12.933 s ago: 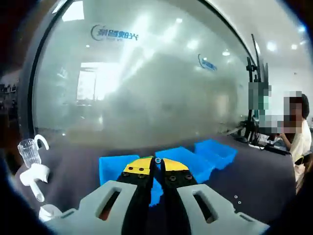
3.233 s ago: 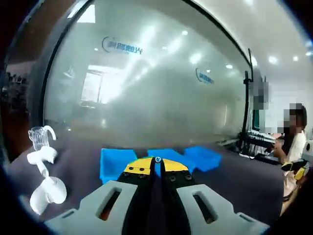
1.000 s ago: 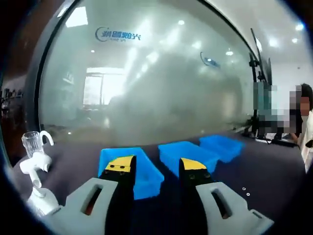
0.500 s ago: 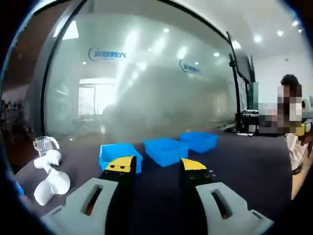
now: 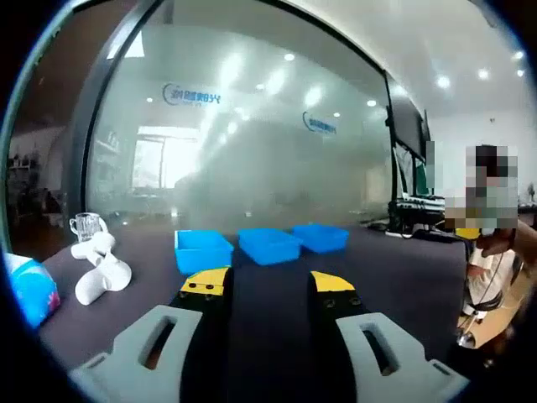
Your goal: Sort the screws, nuts, and washers into the corresponding bins
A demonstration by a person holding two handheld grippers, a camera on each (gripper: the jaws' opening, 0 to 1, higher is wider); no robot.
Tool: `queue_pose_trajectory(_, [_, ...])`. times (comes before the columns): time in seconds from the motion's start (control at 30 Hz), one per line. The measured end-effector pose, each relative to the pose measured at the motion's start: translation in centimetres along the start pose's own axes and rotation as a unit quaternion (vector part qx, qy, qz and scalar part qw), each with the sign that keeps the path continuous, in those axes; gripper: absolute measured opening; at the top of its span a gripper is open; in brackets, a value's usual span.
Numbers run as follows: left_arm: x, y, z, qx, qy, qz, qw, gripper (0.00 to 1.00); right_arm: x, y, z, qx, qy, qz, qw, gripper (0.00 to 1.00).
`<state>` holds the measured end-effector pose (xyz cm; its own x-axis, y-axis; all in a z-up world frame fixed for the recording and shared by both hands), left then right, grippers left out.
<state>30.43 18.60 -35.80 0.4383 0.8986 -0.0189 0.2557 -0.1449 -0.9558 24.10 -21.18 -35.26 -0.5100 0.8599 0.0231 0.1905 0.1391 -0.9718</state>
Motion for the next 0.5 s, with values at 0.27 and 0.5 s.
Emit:
queue_pose_trajectory(0.27, [0.08,0.34,0.82,0.005,-0.005,0.004,1.0000,0.35,0.39,0.08,-0.44,0.002,-0.006,0.001,1.0000,0.48])
queue_pose_trajectory(0.5, [-0.58,0.32,0.87,0.004,0.010,-0.009,0.9999,0.35,0.37,0.11,-0.37,0.007,-0.004,0.004,1.0000,0.48])
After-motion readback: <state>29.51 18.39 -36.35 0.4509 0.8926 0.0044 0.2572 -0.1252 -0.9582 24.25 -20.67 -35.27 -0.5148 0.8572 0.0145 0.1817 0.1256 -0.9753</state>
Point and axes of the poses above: the point that each gripper's makers call its tool centre point, and the gripper's own axes: z roughly backward along the fingers, x roughly to its left, y roughly out of its underside, the point moved 8 cm from there along z, roughly backward along the fingers, and after that the axes turned 15 degrees about -x, right-handed, at the moved point
